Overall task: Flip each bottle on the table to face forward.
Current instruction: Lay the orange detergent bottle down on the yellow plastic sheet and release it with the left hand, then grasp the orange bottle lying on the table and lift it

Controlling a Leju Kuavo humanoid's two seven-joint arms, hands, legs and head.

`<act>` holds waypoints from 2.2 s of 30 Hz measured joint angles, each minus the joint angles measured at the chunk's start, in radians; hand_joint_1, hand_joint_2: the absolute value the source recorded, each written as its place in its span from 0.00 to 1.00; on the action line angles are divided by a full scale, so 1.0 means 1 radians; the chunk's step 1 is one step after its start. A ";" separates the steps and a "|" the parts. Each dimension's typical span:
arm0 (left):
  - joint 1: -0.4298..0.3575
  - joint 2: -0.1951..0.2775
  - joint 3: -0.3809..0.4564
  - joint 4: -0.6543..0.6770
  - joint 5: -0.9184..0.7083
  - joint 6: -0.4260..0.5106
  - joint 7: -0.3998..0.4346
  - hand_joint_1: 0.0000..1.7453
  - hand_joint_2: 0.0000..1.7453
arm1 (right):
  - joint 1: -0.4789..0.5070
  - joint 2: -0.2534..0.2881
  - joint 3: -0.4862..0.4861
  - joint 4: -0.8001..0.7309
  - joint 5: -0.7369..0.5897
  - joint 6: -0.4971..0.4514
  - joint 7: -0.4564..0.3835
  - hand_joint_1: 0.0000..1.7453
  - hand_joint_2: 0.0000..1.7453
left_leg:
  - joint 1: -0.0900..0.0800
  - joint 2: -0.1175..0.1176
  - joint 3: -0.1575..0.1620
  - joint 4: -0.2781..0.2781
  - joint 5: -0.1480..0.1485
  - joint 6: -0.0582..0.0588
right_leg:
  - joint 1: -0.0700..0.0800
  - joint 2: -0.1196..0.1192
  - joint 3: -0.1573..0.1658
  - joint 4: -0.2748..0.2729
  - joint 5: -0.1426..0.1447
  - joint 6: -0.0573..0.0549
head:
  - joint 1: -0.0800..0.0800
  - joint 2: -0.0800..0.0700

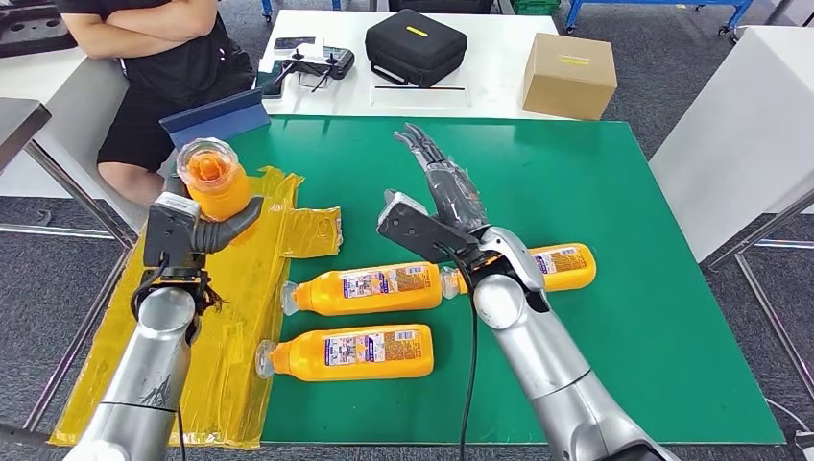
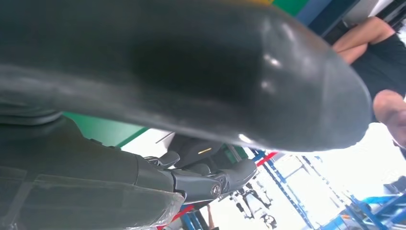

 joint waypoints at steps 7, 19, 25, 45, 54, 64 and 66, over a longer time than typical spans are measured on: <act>-0.072 0.041 -0.005 0.087 -0.289 0.155 0.071 1.00 1.00 | 0.005 0.002 0.008 -0.021 -0.001 0.033 -0.019 0.00 0.00 | 0.000 0.000 0.000 0.000 0.001 -0.001 | 0.000 0.000 0.000 0.001 0.000 0.000 | 0.000 0.000; -0.181 0.087 -0.121 0.321 -0.914 0.313 0.344 1.00 1.00 | 0.004 0.019 0.021 -0.020 -0.002 0.049 -0.031 0.00 0.00 | 0.000 0.000 -0.001 0.000 0.001 -0.001 | -0.001 0.000 0.000 0.001 0.000 0.000 | 0.000 0.000; -0.188 0.090 -0.132 0.353 -0.914 0.315 0.344 1.00 1.00 | 0.004 0.019 0.024 -0.020 -0.002 0.049 -0.031 0.00 0.00 | 0.000 0.000 -0.001 0.000 0.001 -0.001 | -0.001 0.000 0.000 0.001 0.000 0.000 | 0.000 0.000; -0.344 0.106 -0.235 0.735 -1.193 0.345 0.499 0.02 1.00 | 0.005 0.015 0.069 -0.033 -0.023 0.086 -0.047 0.00 0.00 | 0.000 0.000 -0.001 0.000 0.002 -0.002 | -0.001 0.000 0.000 0.001 0.000 0.000 | 0.000 0.000; -0.392 0.123 -0.201 0.826 -1.131 0.265 0.408 0.00 0.00 | 0.020 -0.012 0.106 -0.050 -0.040 0.083 -0.051 0.00 0.00 | 0.000 -0.001 -0.001 0.000 0.002 -0.002 | -0.001 0.000 0.000 0.001 0.000 0.000 | 0.000 0.000; -0.397 0.120 -0.175 0.849 -1.128 0.275 0.359 0.00 0.00 | 0.025 -0.021 0.117 -0.068 -0.034 0.081 -0.049 0.00 0.00 | 0.000 0.000 -0.001 0.000 0.002 -0.002 | -0.001 0.000 0.000 0.001 0.000 0.000 | 0.000 0.000; -0.397 0.119 -0.168 0.852 -1.123 0.275 0.352 0.00 0.00 | 0.025 -0.023 0.119 -0.068 -0.031 0.081 -0.049 0.00 0.00 | 0.000 0.000 -0.001 0.000 0.002 -0.002 | -0.001 0.000 0.000 0.001 0.000 0.000 | 0.000 0.000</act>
